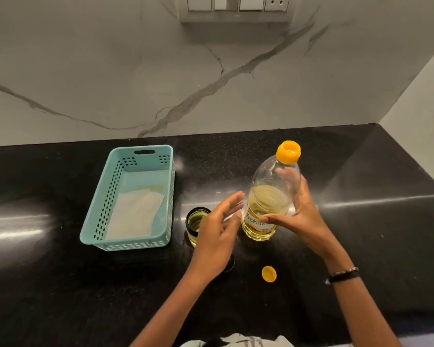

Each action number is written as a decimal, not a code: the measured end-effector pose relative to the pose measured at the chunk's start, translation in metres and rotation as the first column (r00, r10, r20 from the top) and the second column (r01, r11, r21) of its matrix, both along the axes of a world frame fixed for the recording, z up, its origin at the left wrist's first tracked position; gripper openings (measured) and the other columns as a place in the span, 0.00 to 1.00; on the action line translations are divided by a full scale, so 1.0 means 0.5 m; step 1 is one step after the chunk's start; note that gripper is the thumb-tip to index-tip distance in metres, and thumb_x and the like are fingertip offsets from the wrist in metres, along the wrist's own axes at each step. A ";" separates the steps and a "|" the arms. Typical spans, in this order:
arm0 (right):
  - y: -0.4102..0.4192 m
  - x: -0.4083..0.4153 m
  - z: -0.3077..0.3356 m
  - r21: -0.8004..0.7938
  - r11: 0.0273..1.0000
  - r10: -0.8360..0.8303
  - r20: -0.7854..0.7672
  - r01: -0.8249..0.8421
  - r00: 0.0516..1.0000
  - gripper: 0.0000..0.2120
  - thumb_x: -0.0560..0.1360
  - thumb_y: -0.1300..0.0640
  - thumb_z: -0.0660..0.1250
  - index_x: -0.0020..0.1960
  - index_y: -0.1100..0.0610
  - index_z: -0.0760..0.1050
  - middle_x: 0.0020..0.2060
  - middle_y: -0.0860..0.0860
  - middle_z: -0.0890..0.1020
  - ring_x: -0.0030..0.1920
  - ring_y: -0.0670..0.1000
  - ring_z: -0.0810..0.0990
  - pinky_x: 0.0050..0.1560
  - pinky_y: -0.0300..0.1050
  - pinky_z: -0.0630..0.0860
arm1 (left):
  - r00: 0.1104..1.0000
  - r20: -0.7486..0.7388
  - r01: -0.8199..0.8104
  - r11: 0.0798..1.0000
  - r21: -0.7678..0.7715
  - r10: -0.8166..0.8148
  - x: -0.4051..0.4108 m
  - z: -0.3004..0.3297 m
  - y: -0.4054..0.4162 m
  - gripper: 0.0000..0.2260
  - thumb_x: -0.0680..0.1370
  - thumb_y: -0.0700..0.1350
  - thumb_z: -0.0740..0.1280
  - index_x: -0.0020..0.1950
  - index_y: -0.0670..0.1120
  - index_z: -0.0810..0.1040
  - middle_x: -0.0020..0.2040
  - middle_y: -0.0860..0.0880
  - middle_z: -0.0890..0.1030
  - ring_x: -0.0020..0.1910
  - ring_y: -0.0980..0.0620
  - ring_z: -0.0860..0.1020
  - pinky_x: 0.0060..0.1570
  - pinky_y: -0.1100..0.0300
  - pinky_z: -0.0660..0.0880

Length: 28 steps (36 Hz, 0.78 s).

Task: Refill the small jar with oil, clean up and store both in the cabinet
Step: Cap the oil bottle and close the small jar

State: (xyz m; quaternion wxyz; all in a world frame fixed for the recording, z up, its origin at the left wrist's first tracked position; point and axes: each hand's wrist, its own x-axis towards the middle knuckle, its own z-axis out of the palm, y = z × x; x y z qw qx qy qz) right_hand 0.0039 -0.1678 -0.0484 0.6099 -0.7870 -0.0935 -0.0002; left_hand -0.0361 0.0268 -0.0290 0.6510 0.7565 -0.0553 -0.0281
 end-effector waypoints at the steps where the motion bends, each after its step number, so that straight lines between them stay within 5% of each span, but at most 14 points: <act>1: -0.010 -0.011 -0.006 0.003 1.000 -0.027 -0.009 0.027 1.000 0.51 0.58 0.47 0.80 0.74 0.44 0.56 0.71 0.41 0.65 0.71 0.43 0.64 0.67 0.43 0.68 | 0.999 -0.032 -0.025 0.999 -0.035 0.024 -0.011 -0.005 -0.002 0.16 0.80 0.38 0.61 0.68 0.47 0.72 0.61 0.57 0.78 0.60 0.66 0.75 0.54 0.74 0.71; 3: -0.027 -0.042 -0.019 0.011 0.994 -0.112 -0.020 0.112 0.994 0.47 0.60 0.46 0.79 0.73 0.46 0.58 0.68 0.39 0.68 0.70 0.43 0.66 0.68 0.43 0.64 | 0.994 -0.109 -0.026 0.996 -0.086 0.016 -0.037 -0.018 -0.001 0.15 0.80 0.37 0.61 0.65 0.47 0.74 0.59 0.57 0.79 0.59 0.64 0.77 0.57 0.71 0.72; 6: -0.043 -0.102 -0.048 -0.015 0.975 -0.221 -0.077 0.220 0.972 0.32 0.65 0.47 0.77 0.66 0.48 0.70 0.60 0.42 0.76 0.62 0.44 0.74 0.61 0.39 0.72 | 0.963 -0.243 0.100 0.992 -0.076 -0.116 -0.073 -0.045 0.002 0.14 0.81 0.37 0.60 0.62 0.49 0.76 0.58 0.55 0.81 0.58 0.62 0.78 0.59 0.65 0.74; 10: -0.035 -0.184 -0.103 -0.160 0.974 -0.186 -0.177 0.159 0.966 0.23 0.64 0.54 0.78 0.58 0.49 0.78 0.50 0.45 0.81 0.52 0.44 0.80 0.52 0.40 0.78 | 0.867 -0.421 0.297 0.955 0.003 -0.269 -0.094 -0.094 -0.006 0.15 0.81 0.35 0.57 0.65 0.47 0.74 0.61 0.53 0.79 0.57 0.63 0.78 0.58 0.66 0.74; 17: 0.000 -0.215 -0.160 -0.492 0.860 -0.221 -0.117 0.137 0.968 0.24 0.66 0.56 0.77 0.61 0.52 0.77 0.52 0.44 0.77 0.50 0.42 0.77 0.52 0.32 0.76 | 0.805 -0.512 0.421 0.897 0.135 -0.301 -0.093 -0.145 -0.026 0.21 0.81 0.36 0.57 0.74 0.47 0.64 0.70 0.51 0.71 0.67 0.57 0.71 0.64 0.60 0.72; 28: 0.010 -0.211 -0.169 -0.544 0.835 -0.176 -0.120 0.084 0.977 0.18 0.68 0.55 0.76 0.57 0.50 0.79 0.50 0.40 0.75 0.48 0.41 0.78 0.50 0.30 0.75 | 0.799 -0.517 0.381 0.924 0.038 -0.308 -0.089 -0.149 -0.034 0.20 0.80 0.34 0.58 0.71 0.47 0.67 0.68 0.50 0.73 0.62 0.58 0.74 0.56 0.66 0.76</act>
